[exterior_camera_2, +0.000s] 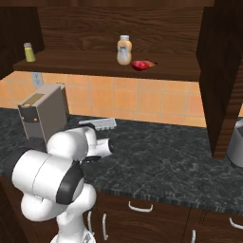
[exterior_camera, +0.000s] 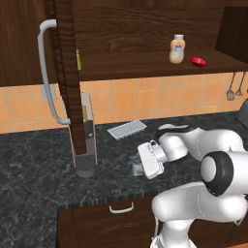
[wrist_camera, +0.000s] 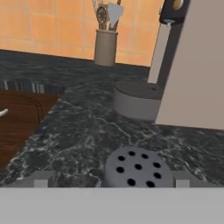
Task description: Put the shaker and condiment bottle from the counter next to their counterparts in the cabinet.
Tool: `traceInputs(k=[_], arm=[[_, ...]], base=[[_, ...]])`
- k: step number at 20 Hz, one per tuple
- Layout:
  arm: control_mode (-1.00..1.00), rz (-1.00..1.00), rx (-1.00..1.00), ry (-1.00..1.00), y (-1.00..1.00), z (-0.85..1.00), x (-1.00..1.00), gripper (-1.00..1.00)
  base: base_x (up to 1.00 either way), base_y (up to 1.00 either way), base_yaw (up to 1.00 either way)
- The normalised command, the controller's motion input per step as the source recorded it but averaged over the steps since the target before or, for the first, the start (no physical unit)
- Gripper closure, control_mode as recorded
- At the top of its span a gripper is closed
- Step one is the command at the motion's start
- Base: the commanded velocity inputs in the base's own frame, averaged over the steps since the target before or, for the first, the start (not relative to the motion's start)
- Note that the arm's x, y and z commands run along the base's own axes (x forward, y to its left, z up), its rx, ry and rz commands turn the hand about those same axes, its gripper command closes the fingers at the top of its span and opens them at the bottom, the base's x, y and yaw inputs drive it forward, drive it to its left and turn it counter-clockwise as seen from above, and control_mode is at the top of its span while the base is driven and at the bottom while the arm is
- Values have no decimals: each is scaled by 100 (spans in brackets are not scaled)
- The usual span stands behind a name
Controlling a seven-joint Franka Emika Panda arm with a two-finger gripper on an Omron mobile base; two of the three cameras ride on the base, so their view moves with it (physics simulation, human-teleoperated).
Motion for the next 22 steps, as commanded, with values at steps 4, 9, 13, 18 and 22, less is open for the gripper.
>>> traceInputs(k=[4, 9, 13, 18, 22], arm=[[-100, -1, 0, 6, 9, 0, 0, 100], [-100, -5, -4, 23, 0, 6, -1, 100], [-100, -24, 8, 17, 9, 90, 0, 100], [-100, -30, 1, 13, 2, 100, -15, 100], [-100, -29, 0, -2, 0, 60, -73, 100]], base=[[0, 0, 0], [0, 0, 0], [0, 0, 0], [0, 0, 0], [0, 0, 0]])
